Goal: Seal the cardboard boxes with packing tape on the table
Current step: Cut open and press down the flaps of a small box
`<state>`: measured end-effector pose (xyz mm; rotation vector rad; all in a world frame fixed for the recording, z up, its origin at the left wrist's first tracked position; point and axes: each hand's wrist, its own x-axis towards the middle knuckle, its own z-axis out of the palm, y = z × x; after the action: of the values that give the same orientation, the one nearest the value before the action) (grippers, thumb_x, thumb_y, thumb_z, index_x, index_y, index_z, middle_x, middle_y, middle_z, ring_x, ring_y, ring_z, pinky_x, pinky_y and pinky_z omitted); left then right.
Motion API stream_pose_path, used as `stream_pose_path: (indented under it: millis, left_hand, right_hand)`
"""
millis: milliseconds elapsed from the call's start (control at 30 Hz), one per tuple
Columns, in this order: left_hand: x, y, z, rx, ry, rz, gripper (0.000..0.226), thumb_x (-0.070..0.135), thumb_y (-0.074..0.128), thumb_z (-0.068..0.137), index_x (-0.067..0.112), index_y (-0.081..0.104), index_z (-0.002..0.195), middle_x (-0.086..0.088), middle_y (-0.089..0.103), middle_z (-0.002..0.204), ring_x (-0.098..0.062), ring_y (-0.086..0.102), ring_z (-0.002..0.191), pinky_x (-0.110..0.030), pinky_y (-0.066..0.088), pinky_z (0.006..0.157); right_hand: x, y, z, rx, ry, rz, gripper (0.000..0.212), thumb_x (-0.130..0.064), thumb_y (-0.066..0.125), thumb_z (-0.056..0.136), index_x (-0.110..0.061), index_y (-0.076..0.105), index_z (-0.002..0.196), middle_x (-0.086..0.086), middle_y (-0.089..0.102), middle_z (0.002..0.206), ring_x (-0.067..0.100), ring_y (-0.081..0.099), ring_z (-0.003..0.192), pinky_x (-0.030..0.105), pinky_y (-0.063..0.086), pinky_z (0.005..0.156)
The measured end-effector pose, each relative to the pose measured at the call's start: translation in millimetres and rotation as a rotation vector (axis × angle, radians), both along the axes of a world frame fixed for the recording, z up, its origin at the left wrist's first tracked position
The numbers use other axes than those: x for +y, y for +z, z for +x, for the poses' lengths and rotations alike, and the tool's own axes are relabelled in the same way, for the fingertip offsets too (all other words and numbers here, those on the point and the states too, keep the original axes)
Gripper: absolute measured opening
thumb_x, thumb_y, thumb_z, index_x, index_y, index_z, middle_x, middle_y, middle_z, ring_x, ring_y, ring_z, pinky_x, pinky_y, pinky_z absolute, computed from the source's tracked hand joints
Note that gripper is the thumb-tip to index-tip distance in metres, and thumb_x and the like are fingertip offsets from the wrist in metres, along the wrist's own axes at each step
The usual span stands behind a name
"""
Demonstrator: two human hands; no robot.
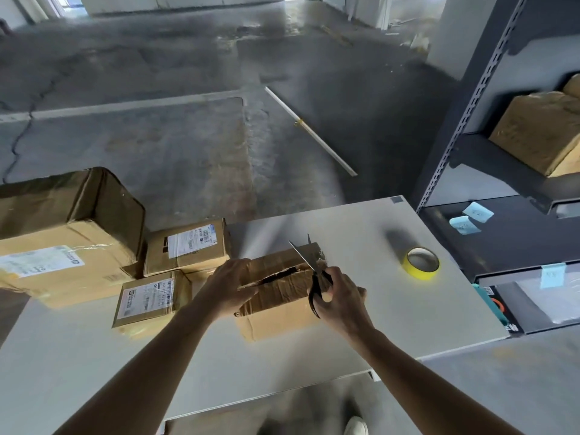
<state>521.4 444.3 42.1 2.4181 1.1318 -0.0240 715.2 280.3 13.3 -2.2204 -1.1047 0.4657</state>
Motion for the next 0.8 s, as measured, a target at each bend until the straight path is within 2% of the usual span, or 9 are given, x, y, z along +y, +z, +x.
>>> stream_pose_path:
  millis: [100,267,433,567,667,800]
  left_hand:
    - [6,-2,-6,-0.015,-0.018,0.004,0.067,0.039,0.064,0.093,0.023,0.032,0.150,-0.001,0.035,0.155,-0.023,0.039,0.137,-0.037,0.041,0.105]
    - [9,-1,-8,-0.026,-0.059,-0.002,0.069,0.040,0.063,0.094,0.023,0.029,0.152,-0.003,0.034,0.156,-0.024,0.037,0.140,-0.035,0.038,0.106]
    - [14,1,-13,-0.062,-0.093,0.105,0.050,0.047,0.055,0.096,0.021,0.052,0.138,-0.002,0.055,0.138,-0.020,0.051,0.124,-0.029,0.040,0.094]
    - [20,3,-15,-0.066,-0.088,0.063,0.047,0.054,0.058,0.092,0.024,0.060,0.128,-0.002,0.061,0.128,-0.021,0.058,0.114,-0.032,0.047,0.091]
    - [19,4,-16,-0.073,-0.046,0.045,0.048,0.060,0.061,0.086,0.028,0.063,0.121,0.002,0.064,0.120,-0.020,0.060,0.113,-0.034,0.051,0.089]
    - [10,4,-11,-0.031,0.025,0.040,0.059,0.060,0.064,0.085,0.024,0.055,0.130,-0.002,0.056,0.131,-0.021,0.053,0.120,-0.032,0.044,0.090]
  right_hand:
    - [0,2,-14,-0.031,-0.009,0.034,0.033,-0.034,0.062,0.088,-0.025,0.048,0.117,-0.006,0.061,0.103,0.015,0.058,0.101,0.031,0.025,0.083]
    - [2,5,-33,-0.043,-0.052,0.111,0.035,-0.032,0.064,0.089,-0.029,0.046,0.119,-0.013,0.062,0.115,0.011,0.061,0.103,0.032,0.030,0.082]
    - [1,2,-49,0.036,-0.058,0.073,0.032,-0.028,0.065,0.091,-0.021,0.046,0.117,-0.004,0.065,0.108,0.019,0.063,0.104,0.031,0.031,0.086]
    - [3,1,-61,0.062,-0.047,0.076,0.037,-0.029,0.063,0.092,-0.021,0.043,0.122,-0.003,0.067,0.114,0.024,0.065,0.106,0.038,0.038,0.097]
    - [5,5,-63,0.112,-0.066,0.078,0.037,-0.033,0.063,0.093,-0.022,0.044,0.122,-0.012,0.064,0.107,0.028,0.066,0.099,0.043,0.045,0.098]
    - [8,8,-52,0.156,-0.033,0.076,0.042,-0.038,0.065,0.092,-0.023,0.041,0.123,-0.006,0.065,0.110,0.030,0.067,0.097,0.050,0.050,0.094]
